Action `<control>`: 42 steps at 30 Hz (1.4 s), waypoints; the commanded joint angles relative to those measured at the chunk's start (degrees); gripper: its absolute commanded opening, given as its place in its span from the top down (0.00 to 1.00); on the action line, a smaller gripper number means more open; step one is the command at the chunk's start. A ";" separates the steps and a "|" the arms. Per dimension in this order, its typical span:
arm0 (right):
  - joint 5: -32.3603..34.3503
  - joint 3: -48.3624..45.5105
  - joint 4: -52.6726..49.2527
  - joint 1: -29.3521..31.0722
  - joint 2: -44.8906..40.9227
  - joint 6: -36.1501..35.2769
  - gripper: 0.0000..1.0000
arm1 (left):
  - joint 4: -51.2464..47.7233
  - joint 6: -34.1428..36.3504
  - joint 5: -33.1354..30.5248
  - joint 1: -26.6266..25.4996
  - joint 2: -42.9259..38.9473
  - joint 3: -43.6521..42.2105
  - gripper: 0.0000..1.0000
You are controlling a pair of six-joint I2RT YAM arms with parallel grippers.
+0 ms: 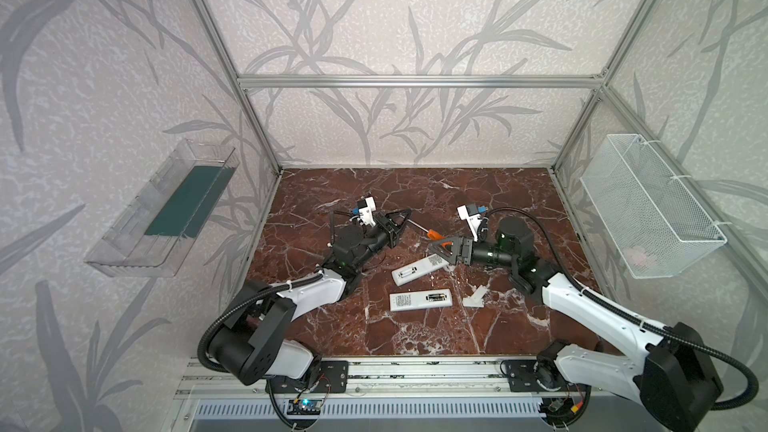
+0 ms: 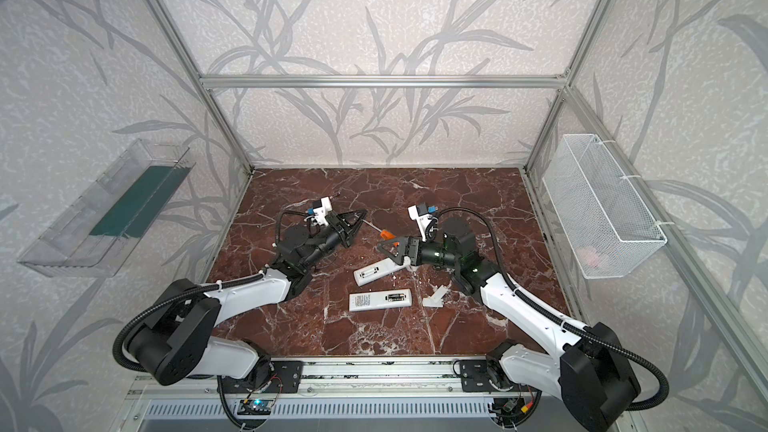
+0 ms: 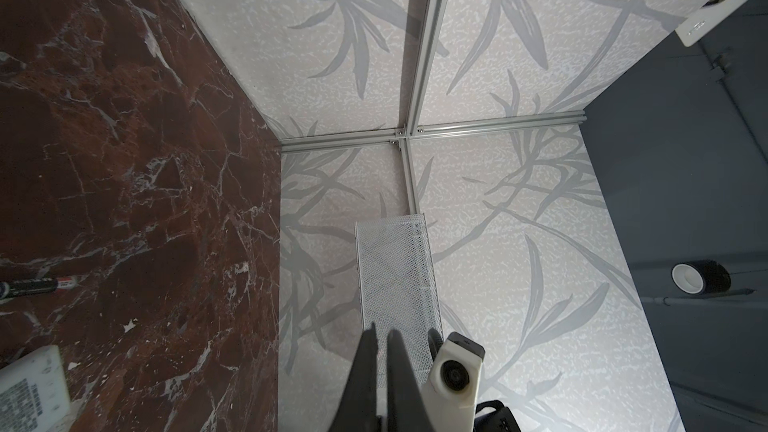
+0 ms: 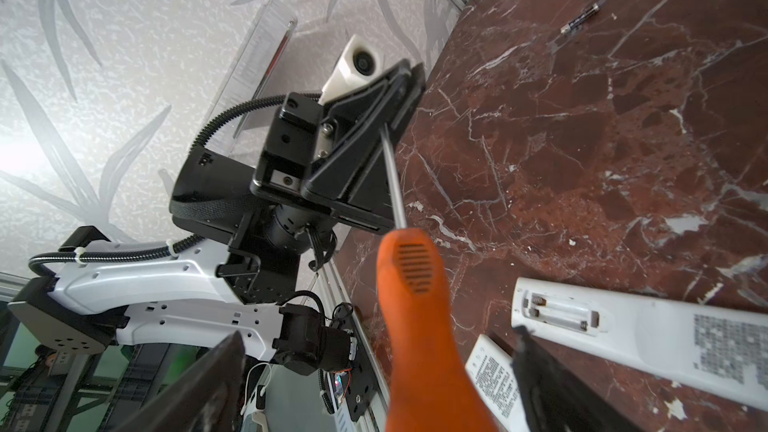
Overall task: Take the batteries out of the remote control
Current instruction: 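Lift the screwdriver with the right gripper while the left arm rises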
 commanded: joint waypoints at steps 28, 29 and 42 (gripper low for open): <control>5.78 -1.30 3.48 -1.75 -3.85 1.46 1.00 | 2.52 -2.50 -3.78 -0.60 -3.51 -3.61 1.00; 5.87 -1.63 2.97 -2.03 -4.32 1.30 1.00 | 2.73 -2.49 -3.58 -0.48 -3.68 -3.80 1.00; 15.42 14.29 -57.13 -9.20 -9.84 -25.12 1.00 | -65.05 40.22 10.50 8.39 -24.70 5.75 0.45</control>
